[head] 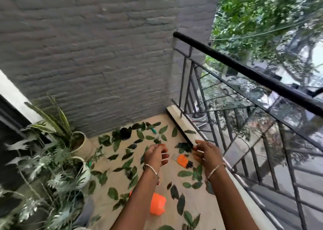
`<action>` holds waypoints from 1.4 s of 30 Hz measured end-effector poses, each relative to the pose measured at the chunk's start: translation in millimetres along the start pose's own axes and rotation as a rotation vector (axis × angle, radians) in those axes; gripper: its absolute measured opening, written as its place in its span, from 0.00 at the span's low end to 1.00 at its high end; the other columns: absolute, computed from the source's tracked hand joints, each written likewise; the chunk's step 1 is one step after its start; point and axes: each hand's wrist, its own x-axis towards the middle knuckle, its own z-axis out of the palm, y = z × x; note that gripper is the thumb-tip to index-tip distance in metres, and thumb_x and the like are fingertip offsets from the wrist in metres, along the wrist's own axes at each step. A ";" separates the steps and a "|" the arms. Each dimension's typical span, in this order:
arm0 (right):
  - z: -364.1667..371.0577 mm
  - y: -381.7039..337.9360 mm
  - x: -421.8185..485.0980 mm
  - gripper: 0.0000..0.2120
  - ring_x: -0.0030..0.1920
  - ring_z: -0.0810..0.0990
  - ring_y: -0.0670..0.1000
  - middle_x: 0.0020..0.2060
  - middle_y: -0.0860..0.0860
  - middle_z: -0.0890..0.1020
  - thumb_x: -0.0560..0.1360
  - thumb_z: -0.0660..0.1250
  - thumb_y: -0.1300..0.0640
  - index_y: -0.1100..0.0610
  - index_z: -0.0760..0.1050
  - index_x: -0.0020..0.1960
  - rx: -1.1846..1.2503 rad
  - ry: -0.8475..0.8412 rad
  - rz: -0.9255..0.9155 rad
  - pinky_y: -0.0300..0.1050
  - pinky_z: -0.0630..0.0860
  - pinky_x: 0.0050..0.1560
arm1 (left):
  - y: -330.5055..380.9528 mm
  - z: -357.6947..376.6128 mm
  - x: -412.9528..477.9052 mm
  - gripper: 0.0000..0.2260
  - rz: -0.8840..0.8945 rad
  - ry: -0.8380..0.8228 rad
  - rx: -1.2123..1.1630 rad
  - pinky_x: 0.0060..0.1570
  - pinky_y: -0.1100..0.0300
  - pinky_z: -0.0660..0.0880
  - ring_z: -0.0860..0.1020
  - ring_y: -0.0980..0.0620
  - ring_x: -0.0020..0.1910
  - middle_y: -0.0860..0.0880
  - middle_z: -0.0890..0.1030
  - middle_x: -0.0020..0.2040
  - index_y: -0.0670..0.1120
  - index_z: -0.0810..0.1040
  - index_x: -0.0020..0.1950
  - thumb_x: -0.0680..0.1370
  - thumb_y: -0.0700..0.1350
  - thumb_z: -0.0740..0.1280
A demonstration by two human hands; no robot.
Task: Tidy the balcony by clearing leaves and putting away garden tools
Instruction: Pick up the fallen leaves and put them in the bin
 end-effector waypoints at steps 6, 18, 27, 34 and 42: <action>27.1 -67.1 96.0 0.08 0.29 0.72 0.51 0.32 0.56 0.77 0.79 0.60 0.67 0.66 0.75 0.55 -0.010 -0.094 -0.005 0.37 0.67 0.27 | 33.0 55.2 56.4 0.02 0.022 0.089 -0.083 0.31 0.60 0.74 0.77 0.51 0.30 0.45 0.80 0.36 0.43 0.79 0.45 0.77 0.38 0.68; 154.4 -61.4 266.3 0.08 0.27 0.78 0.48 0.37 0.58 0.81 0.79 0.61 0.65 0.63 0.79 0.49 -0.188 -0.236 0.139 0.39 0.73 0.26 | 66.5 51.9 226.3 0.05 -0.074 0.314 -0.208 0.22 0.65 0.71 0.75 0.51 0.30 0.46 0.78 0.34 0.41 0.79 0.49 0.79 0.36 0.64; 307.0 -73.0 419.1 0.08 0.41 0.81 0.53 0.43 0.57 0.83 0.80 0.63 0.61 0.62 0.80 0.52 -0.323 -0.249 0.231 0.48 0.78 0.46 | 139.4 45.2 415.8 0.03 -0.142 0.376 -0.168 0.35 0.57 0.73 0.78 0.49 0.33 0.45 0.81 0.36 0.41 0.79 0.47 0.78 0.38 0.66; 384.4 -23.6 548.8 0.09 0.44 0.81 0.56 0.46 0.59 0.84 0.80 0.61 0.61 0.60 0.80 0.52 -0.371 -0.226 0.304 0.50 0.79 0.46 | 150.5 33.6 568.8 0.04 -0.182 0.451 -0.071 0.26 0.64 0.69 0.75 0.51 0.29 0.44 0.79 0.35 0.43 0.78 0.46 0.78 0.37 0.66; 410.2 101.9 707.2 0.06 0.36 0.79 0.55 0.38 0.58 0.82 0.79 0.66 0.60 0.59 0.79 0.45 -0.498 -0.130 0.379 0.44 0.76 0.37 | 63.0 21.0 745.0 0.05 -0.254 0.483 0.087 0.30 0.61 0.72 0.77 0.49 0.31 0.45 0.81 0.37 0.46 0.78 0.44 0.77 0.37 0.67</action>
